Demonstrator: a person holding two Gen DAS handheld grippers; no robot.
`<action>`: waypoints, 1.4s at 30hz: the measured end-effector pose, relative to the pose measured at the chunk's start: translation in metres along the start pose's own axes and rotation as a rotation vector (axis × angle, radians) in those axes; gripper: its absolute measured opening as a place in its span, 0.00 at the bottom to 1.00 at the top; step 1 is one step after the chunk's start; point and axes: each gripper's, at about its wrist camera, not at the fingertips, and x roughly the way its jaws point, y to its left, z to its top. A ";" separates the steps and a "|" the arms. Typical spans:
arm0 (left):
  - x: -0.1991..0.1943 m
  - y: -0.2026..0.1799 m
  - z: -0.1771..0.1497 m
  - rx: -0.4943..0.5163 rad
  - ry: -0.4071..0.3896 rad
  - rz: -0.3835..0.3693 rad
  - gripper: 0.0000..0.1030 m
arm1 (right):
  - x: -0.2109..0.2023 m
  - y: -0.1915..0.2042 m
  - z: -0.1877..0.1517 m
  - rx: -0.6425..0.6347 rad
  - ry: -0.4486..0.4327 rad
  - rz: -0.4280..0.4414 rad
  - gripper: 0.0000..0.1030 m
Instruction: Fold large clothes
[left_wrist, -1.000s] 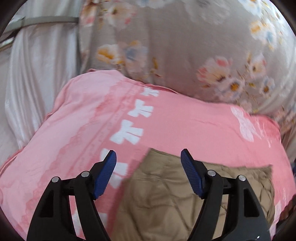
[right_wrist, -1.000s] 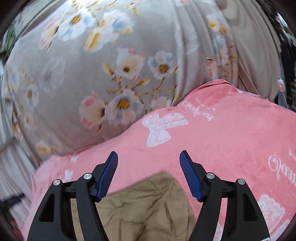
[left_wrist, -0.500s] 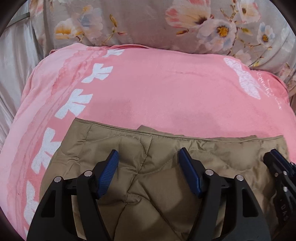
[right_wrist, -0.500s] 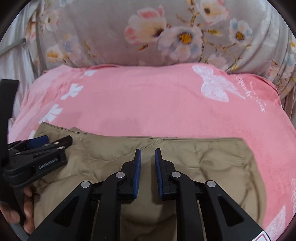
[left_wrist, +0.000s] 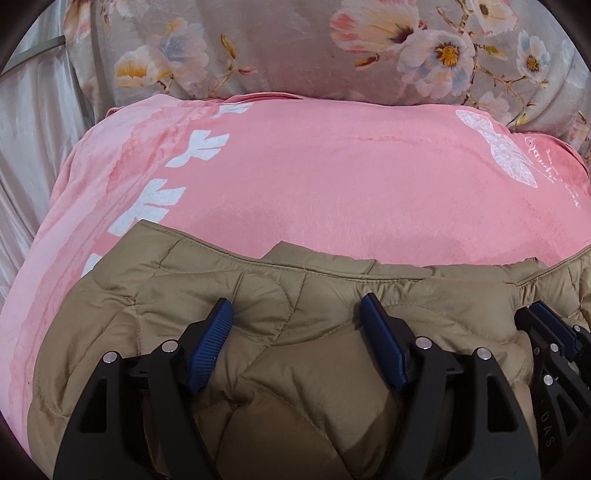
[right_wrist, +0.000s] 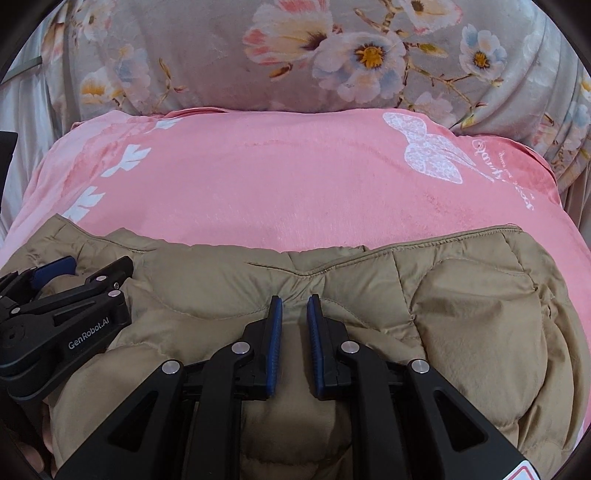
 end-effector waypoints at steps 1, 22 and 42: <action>0.000 -0.001 0.000 0.001 -0.001 0.002 0.68 | 0.001 0.000 0.000 -0.001 0.002 0.001 0.12; 0.008 -0.004 -0.002 0.016 0.002 0.025 0.69 | 0.008 0.001 0.000 -0.006 0.029 0.008 0.13; -0.087 0.106 -0.040 -0.273 -0.013 -0.222 0.90 | -0.071 0.009 -0.003 0.076 -0.069 0.193 0.21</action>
